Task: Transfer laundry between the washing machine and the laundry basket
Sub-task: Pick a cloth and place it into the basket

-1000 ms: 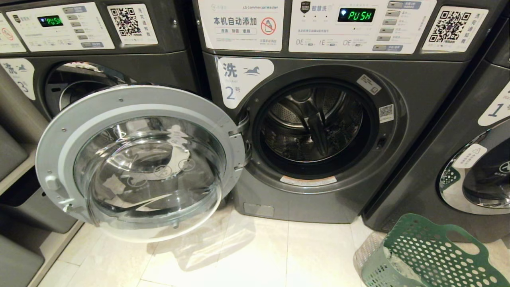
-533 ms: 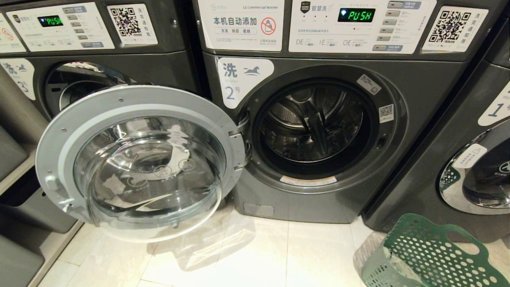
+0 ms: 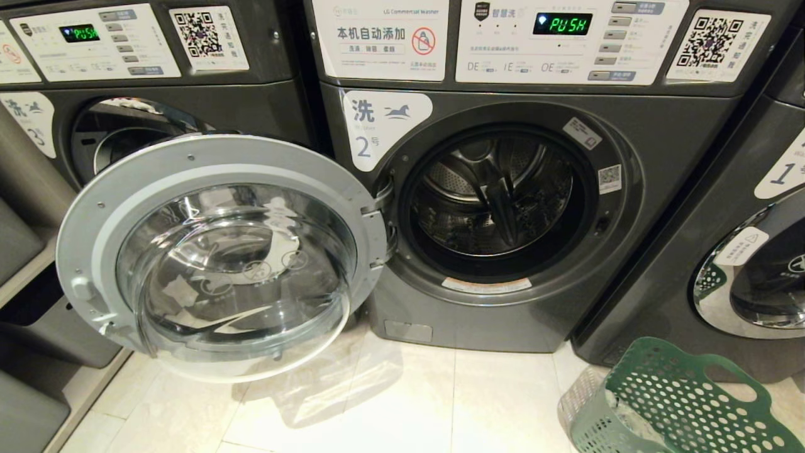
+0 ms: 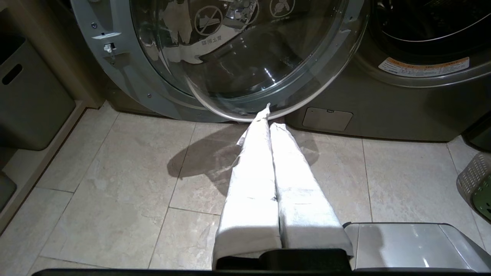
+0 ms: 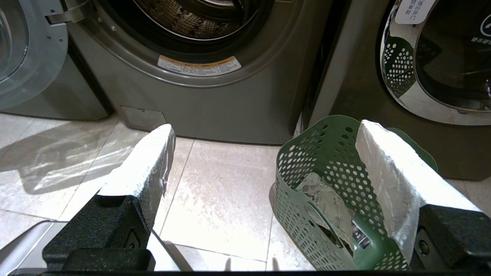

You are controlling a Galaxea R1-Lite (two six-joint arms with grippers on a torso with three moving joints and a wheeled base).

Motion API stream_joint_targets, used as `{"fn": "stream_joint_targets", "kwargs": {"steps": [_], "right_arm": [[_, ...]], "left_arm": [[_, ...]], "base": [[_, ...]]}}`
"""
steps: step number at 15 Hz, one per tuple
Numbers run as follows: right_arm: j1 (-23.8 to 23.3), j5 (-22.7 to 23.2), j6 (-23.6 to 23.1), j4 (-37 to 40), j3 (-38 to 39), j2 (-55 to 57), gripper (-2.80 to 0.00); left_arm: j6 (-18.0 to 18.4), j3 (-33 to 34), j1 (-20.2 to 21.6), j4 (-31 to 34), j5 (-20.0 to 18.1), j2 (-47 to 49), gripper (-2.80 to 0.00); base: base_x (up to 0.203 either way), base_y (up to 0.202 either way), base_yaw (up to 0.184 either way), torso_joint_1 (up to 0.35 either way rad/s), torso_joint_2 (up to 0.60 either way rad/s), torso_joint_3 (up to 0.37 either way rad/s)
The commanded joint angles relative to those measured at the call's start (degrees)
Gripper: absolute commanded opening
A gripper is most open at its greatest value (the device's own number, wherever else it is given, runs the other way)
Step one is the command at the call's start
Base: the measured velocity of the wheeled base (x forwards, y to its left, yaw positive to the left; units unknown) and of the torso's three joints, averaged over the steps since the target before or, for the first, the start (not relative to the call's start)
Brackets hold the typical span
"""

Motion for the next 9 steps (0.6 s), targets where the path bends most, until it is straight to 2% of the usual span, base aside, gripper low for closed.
{"fn": "stream_joint_targets", "kwargs": {"steps": [1,9], "right_arm": [[0.02,-0.1,-0.07,-0.01,0.0,-0.09,0.0],[0.02,-0.21,0.54,-0.01,0.0,-0.09,0.0]], "left_arm": [[-0.01,0.09,0.02,0.03,0.0,-0.1,-2.8],[-0.09,0.09,0.02,0.03,0.0,-0.1,-2.8]], "base": [[0.0,0.0,0.0,0.0,0.0,0.0],[0.0,0.0,0.0,0.0,0.0,0.0]]}}
